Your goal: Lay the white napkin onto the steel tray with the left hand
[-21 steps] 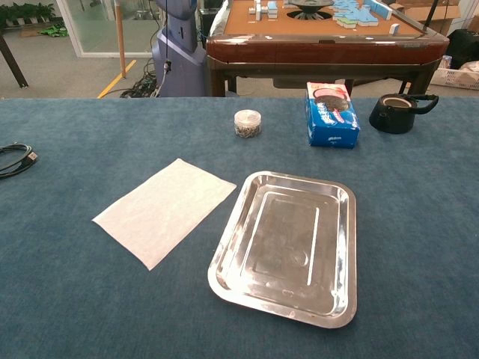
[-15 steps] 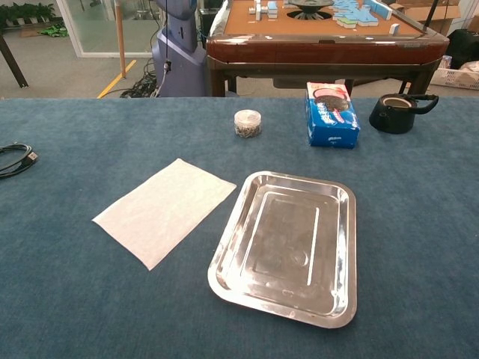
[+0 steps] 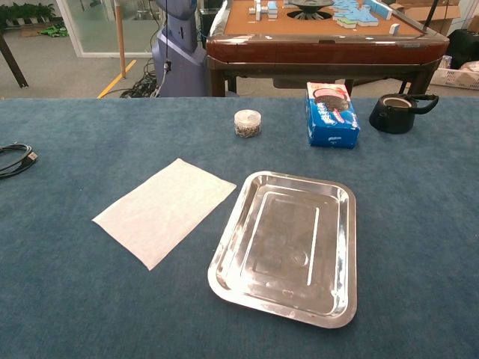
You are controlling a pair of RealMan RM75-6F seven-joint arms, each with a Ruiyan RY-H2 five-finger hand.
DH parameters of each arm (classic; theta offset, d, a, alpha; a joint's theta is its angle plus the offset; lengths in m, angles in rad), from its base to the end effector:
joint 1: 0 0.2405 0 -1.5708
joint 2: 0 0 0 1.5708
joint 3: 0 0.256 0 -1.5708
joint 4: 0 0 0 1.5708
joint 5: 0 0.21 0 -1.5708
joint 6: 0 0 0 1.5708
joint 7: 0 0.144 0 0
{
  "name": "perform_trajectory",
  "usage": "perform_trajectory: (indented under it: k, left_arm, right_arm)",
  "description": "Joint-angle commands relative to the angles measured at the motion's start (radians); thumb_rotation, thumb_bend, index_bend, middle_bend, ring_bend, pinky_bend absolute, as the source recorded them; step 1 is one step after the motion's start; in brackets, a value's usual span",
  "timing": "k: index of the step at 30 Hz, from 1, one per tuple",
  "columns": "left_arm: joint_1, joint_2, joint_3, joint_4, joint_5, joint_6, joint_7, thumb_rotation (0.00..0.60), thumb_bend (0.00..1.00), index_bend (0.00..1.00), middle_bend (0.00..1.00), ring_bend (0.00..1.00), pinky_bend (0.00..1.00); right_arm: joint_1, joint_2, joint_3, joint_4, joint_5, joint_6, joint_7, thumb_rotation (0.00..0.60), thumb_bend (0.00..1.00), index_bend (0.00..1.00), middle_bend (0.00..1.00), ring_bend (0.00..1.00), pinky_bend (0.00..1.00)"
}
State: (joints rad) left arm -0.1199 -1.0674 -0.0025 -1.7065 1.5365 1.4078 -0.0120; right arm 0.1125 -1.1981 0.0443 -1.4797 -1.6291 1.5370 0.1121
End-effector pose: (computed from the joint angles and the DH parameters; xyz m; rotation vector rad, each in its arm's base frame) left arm -0.2932 0.1789 0.1483 -1.4923 -1.0008 -0.9107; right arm -0.3054 -0.1885 0.1439 1.4643 -0.8498 1.0634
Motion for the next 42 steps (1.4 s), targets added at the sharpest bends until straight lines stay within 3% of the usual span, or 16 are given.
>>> perform_trajectory:
  k: [1, 6, 13, 18, 20, 23, 29, 32, 36, 38, 42]
  left_arm:
    - [-0.030, 0.013, -0.001, -0.028, 0.029, -0.027, -0.005, 0.600, 0.05, 0.27, 0.36, 0.20, 0.36]
    - [-0.086, 0.008, -0.009, -0.020, 0.101, -0.056, -0.054, 0.600, 0.05, 0.27, 0.33, 0.18, 0.35]
    - [-0.177, -0.038, -0.017, 0.008, 0.137, -0.156, -0.032, 0.600, 0.05, 0.27, 0.12, 0.03, 0.22]
    - [-0.235, -0.103, -0.028, 0.055, 0.145, -0.211, -0.005, 0.600, 0.05, 0.29, 0.05, 0.00, 0.17]
    - [-0.256, -0.134, -0.036, 0.077, 0.150, -0.221, 0.005, 0.600, 0.05, 0.29, 0.05, 0.01, 0.22]
    - [-0.287, -0.169, -0.043, 0.105, 0.151, -0.243, 0.018, 0.600, 0.05, 0.22, 0.06, 0.09, 0.41]
    - [-0.342, -0.214, -0.051, 0.142, 0.140, -0.297, 0.059, 0.600, 0.05, 0.15, 0.21, 0.26, 0.59]
    - [-0.363, -0.241, -0.055, 0.167, 0.144, -0.302, 0.079, 0.600, 0.05, 0.14, 0.39, 0.43, 0.70]
    - [-0.393, -0.272, -0.053, 0.209, 0.161, -0.307, 0.089, 0.600, 0.05, 0.13, 0.77, 0.73, 0.92]
    - [-0.404, -0.283, -0.048, 0.224, 0.166, -0.312, 0.090, 0.600, 0.05, 0.14, 0.90, 0.84, 0.98]
    - [-0.423, -0.304, -0.040, 0.253, 0.172, -0.316, 0.074, 0.600, 0.05, 0.22, 1.00, 0.96, 1.00]
  right_arm:
    - [0.002, 0.002, 0.000, -0.004, 0.003, -0.005, -0.003, 0.600, 0.03, 0.32, 0.26, 0.12, 0.23]
    - [0.002, 0.006, -0.003, -0.015, 0.003, -0.006, -0.014, 0.600, 0.03, 0.32, 0.26, 0.12, 0.23]
    - [-0.004, 0.013, 0.000, -0.027, 0.015, -0.001, -0.026, 0.600, 0.03, 0.33, 0.26, 0.12, 0.23]
    - [-0.007, 0.017, 0.003, -0.029, 0.024, 0.001, -0.027, 0.600, 0.02, 0.34, 0.26, 0.12, 0.23]
    - [-0.008, 0.019, 0.005, -0.029, 0.027, 0.001, -0.026, 0.600, 0.03, 0.34, 0.26, 0.12, 0.23]
    - [-0.008, 0.022, 0.007, -0.029, 0.032, 0.000, -0.022, 0.600, 0.02, 0.34, 0.26, 0.12, 0.23]
    - [-0.006, 0.024, 0.010, -0.025, 0.040, -0.008, -0.016, 0.600, 0.03, 0.34, 0.26, 0.12, 0.23]
    - [-0.005, 0.024, 0.010, -0.023, 0.043, -0.012, -0.014, 0.600, 0.03, 0.34, 0.26, 0.12, 0.23]
    - [-0.003, 0.024, 0.010, -0.021, 0.045, -0.016, -0.010, 0.600, 0.03, 0.35, 0.26, 0.12, 0.23]
    - [-0.003, 0.024, 0.010, -0.020, 0.045, -0.016, -0.008, 0.600, 0.03, 0.35, 0.26, 0.12, 0.23]
    - [-0.003, 0.026, 0.010, -0.020, 0.047, -0.017, -0.005, 0.600, 0.03, 0.36, 0.26, 0.12, 0.23]
